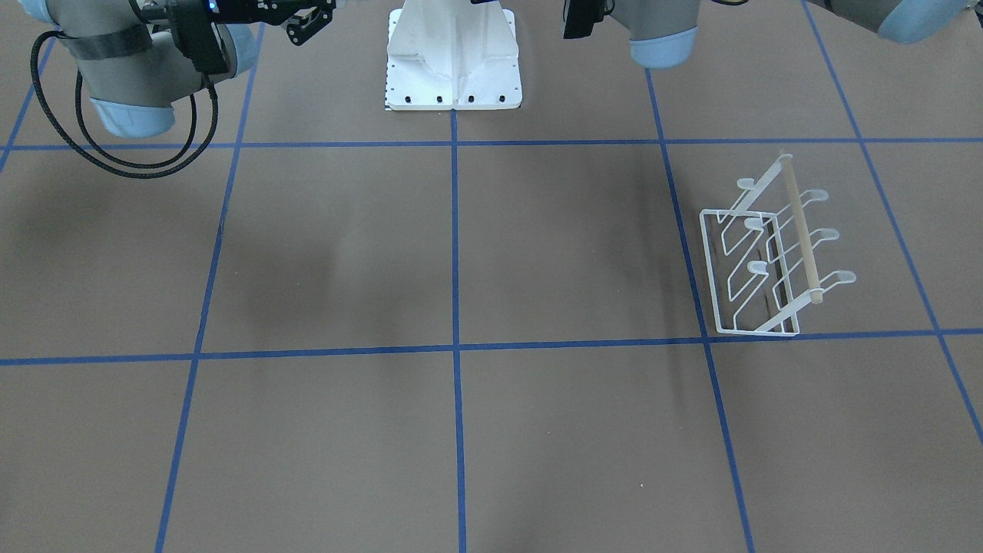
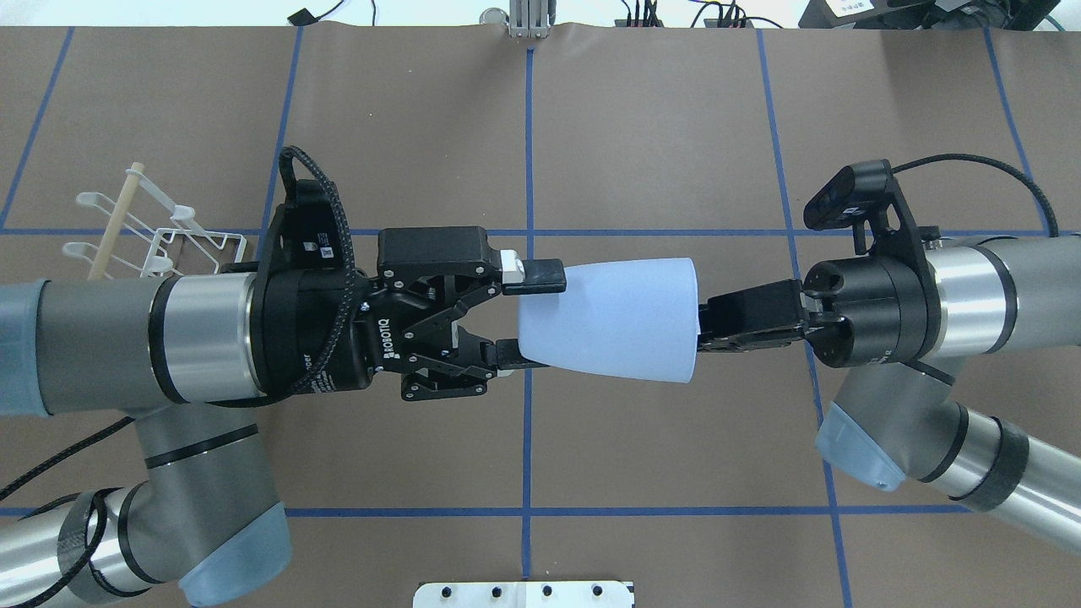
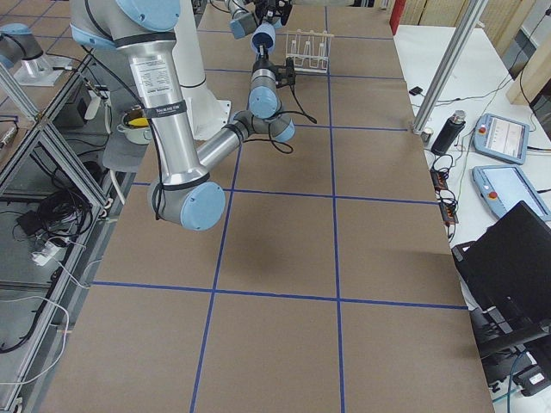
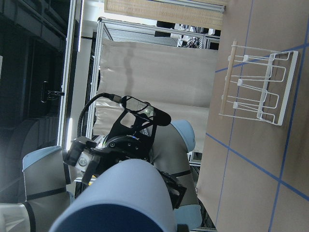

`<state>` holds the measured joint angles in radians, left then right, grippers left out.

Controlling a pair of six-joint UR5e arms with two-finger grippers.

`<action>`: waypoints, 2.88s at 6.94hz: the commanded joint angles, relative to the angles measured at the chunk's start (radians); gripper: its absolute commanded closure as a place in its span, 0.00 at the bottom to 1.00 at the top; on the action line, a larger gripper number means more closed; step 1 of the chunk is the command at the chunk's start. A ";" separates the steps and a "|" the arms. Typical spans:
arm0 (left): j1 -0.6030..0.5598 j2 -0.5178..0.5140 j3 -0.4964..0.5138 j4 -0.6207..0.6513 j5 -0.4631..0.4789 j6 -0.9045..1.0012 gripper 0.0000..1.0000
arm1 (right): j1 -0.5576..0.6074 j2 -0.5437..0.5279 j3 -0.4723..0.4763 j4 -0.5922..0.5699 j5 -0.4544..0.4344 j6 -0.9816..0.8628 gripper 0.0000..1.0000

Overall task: Hang cup on cup holder
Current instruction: 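Bring the left gripper to the cup's closed end and grasp it, then carry the cup with the left gripper toward the rack while the right gripper withdraws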

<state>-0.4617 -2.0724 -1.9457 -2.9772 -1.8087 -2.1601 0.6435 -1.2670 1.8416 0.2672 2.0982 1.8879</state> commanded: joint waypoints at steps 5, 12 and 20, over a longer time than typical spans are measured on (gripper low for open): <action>0.003 0.008 -0.009 -0.028 -0.003 -0.001 1.00 | -0.018 -0.005 -0.001 0.001 -0.044 0.005 0.00; -0.151 0.058 -0.021 0.223 0.000 0.245 1.00 | 0.322 -0.177 -0.167 0.002 -0.046 -0.470 0.00; -0.469 0.078 -0.255 1.403 -0.087 1.135 1.00 | 0.699 -0.014 -0.165 -1.591 0.291 -1.414 0.00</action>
<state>-0.8833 -1.9934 -2.1812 -1.7629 -1.8562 -1.1799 1.3156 -1.3192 1.6742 -1.0673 2.2629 0.5778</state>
